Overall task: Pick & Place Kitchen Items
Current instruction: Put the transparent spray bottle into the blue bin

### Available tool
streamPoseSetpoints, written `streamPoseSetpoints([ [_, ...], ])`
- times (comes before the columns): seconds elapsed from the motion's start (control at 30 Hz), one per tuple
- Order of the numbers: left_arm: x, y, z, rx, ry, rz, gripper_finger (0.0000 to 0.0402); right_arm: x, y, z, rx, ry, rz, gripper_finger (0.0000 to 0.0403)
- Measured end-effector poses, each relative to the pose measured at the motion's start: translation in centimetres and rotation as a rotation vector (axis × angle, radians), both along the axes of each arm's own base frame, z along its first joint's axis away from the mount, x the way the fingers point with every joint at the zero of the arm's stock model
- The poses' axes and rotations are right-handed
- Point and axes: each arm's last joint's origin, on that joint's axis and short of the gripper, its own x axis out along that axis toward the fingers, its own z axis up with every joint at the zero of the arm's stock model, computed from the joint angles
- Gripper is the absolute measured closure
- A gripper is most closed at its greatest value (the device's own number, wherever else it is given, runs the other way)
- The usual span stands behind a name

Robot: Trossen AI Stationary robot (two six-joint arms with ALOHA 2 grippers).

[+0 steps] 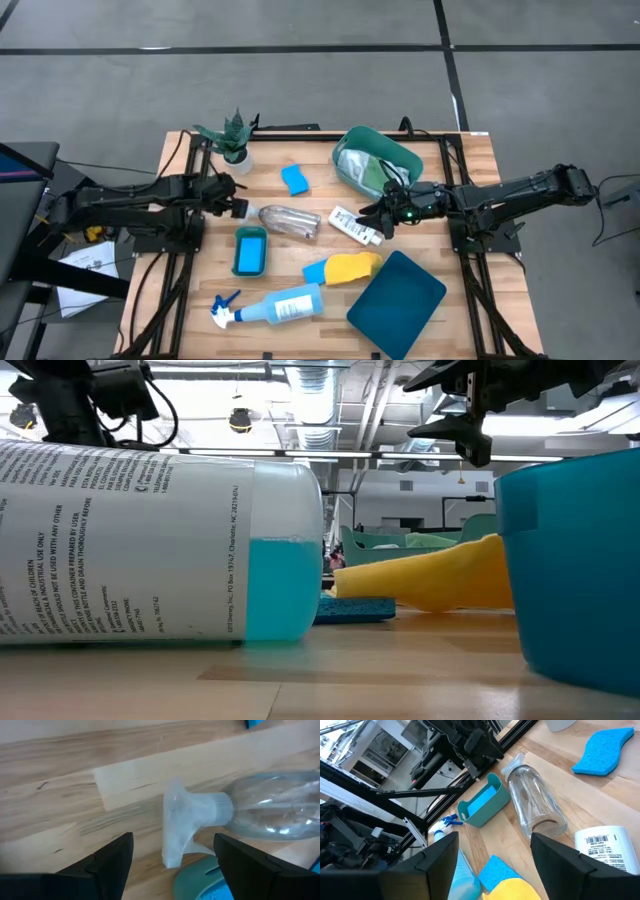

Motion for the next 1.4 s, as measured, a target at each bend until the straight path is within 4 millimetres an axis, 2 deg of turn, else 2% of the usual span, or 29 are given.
streamPoseSetpoints([
  [0.37,2.1,0.5,-1.6,-0.029,0.062,-0.088,0.0132,0.0,0.0,0.0,0.006,0.003,-0.002,0.0163],
  [0.7,2.7,0.6,-2.6,-0.027,0.132,-0.17,0.0132,-0.1,0.0,-0.2,0.011,0.018,-0.005,0.0163],
  [1.4,3.7,1.0,-3.8,-0.018,0.188,-0.159,0.0133,-0.1,0.0,-0.2,0.011,0.022,-0.005,0.0163],
])
